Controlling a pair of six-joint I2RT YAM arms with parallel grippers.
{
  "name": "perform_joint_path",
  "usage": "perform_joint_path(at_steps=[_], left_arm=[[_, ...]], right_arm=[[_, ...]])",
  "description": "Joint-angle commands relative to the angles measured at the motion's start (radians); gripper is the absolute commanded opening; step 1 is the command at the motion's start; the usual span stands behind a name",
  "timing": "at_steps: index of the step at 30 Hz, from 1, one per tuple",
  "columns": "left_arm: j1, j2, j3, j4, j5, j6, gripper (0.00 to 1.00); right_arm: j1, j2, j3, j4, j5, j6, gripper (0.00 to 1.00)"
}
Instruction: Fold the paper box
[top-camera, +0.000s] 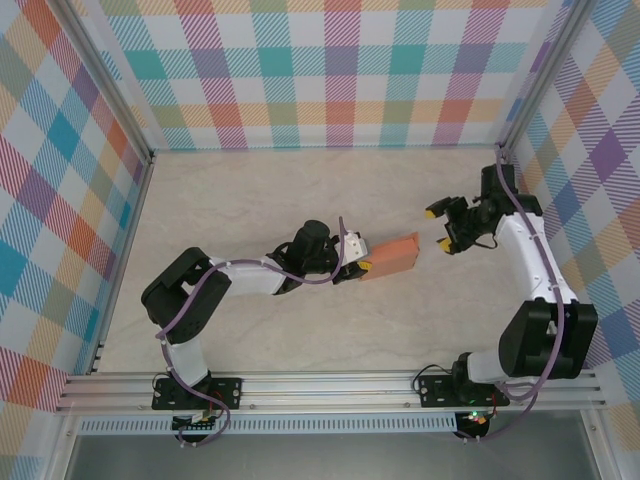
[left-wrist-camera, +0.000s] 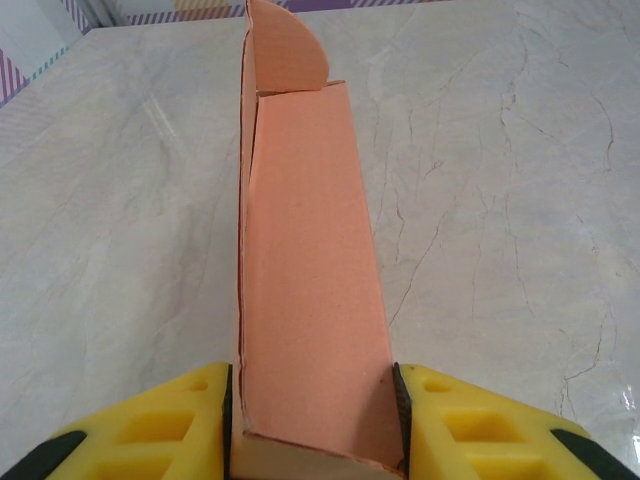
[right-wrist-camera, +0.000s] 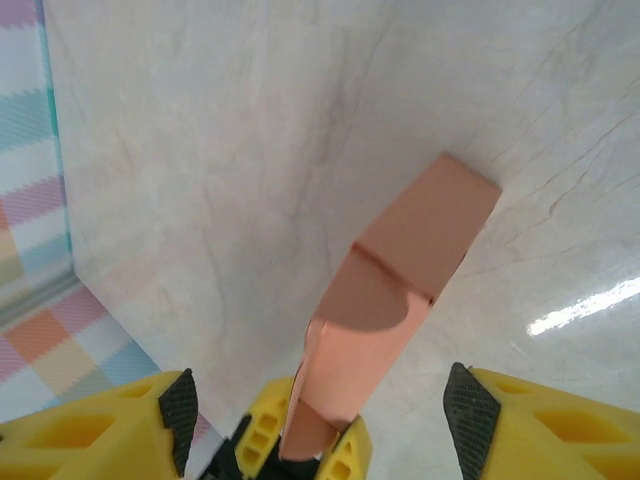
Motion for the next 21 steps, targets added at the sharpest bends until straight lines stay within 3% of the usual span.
perform_joint_path(at_steps=[1, 4, 9, 14, 21], left_arm=[[-0.020, 0.040, -0.017, -0.171, -0.011, 0.020, 0.32], [-0.021, 0.033, -0.027, -0.177, -0.016, 0.022, 0.32], [-0.022, 0.035, -0.033, -0.163, -0.016, 0.012, 0.32], [-0.023, 0.043, -0.022, -0.161, -0.021, 0.012, 0.32], [-0.023, 0.042, -0.025, -0.160, -0.021, 0.014, 0.32]], right_arm=[[-0.031, 0.026, -0.068, 0.031, -0.119, 0.181, 0.63], [0.016, -0.001, -0.181, 0.192, -0.240, 0.389, 0.67], [0.023, -0.063, -0.270, 0.288, -0.185, 0.634, 0.79], [0.023, -0.019, -0.258, 0.329, -0.239, 0.681, 0.78], [0.022, 0.007, -0.228, 0.298, -0.208, 0.678, 0.74]])
